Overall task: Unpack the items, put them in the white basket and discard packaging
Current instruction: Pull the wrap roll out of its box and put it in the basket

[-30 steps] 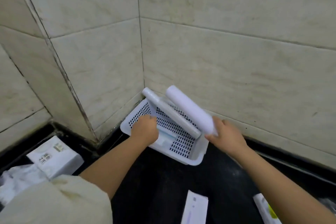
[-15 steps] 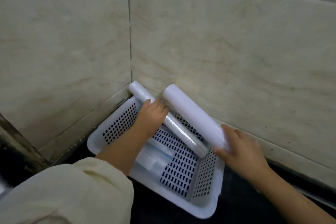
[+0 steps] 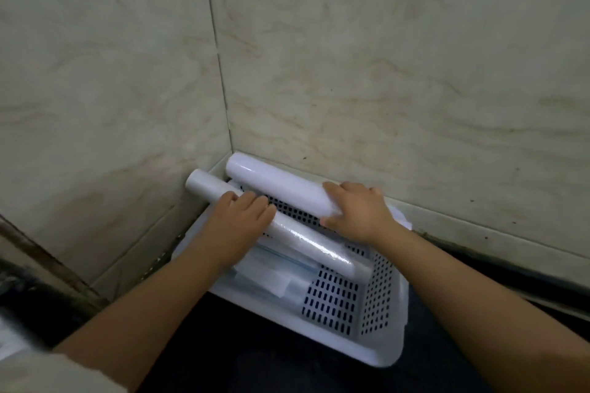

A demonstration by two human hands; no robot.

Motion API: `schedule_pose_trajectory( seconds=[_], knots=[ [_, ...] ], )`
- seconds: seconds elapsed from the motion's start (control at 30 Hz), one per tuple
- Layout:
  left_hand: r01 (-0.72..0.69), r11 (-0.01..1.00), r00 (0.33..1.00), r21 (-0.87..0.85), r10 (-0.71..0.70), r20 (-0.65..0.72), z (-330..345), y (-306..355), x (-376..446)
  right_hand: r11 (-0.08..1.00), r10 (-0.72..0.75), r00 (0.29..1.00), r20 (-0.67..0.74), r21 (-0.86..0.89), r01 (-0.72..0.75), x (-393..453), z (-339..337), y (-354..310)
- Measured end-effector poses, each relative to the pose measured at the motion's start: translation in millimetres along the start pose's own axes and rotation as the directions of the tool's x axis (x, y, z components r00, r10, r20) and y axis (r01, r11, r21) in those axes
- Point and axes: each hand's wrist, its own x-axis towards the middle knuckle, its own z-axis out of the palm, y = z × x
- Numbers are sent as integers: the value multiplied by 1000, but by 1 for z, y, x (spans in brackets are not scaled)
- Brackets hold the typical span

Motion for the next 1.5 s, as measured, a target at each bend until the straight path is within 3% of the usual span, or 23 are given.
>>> schedule_pose_trajectory(
  seconds=[0.13,0.33,0.5,0.6,0.73,0.83,1.0,1.17,1.33,1.5],
  knots=[
    [-37,999,999,-4,37,-6,0,4,-2,993,15,999,45,120,-20,16,17,-13],
    [4,1000,1000,8,-4,15,16,8,4,987,50,998,42,152,-56,22,41,-9],
    [59,998,996,29,-61,70,24,12,17,980,-64,995,73,193,49,15,47,-1],
    [103,992,986,73,-112,124,24,14,20,983,-70,992,104,177,51,5,44,2],
    [180,981,929,76,-195,314,23,20,25,984,-51,994,98,176,33,-16,25,14],
    [151,983,912,106,-180,369,11,32,23,984,-45,995,90,174,29,-42,9,24],
    [142,989,909,25,-141,392,-38,73,9,974,19,997,75,223,-35,-109,-11,40],
    [285,946,898,-153,-207,388,-84,136,-23,945,50,998,49,320,-63,-177,-11,42],
    [452,879,801,-154,-323,505,-110,190,-83,941,68,992,109,323,-100,-234,9,41],
    [640,753,619,-154,-385,685,-109,234,-123,959,121,965,233,223,-175,-287,40,35]
  ],
)
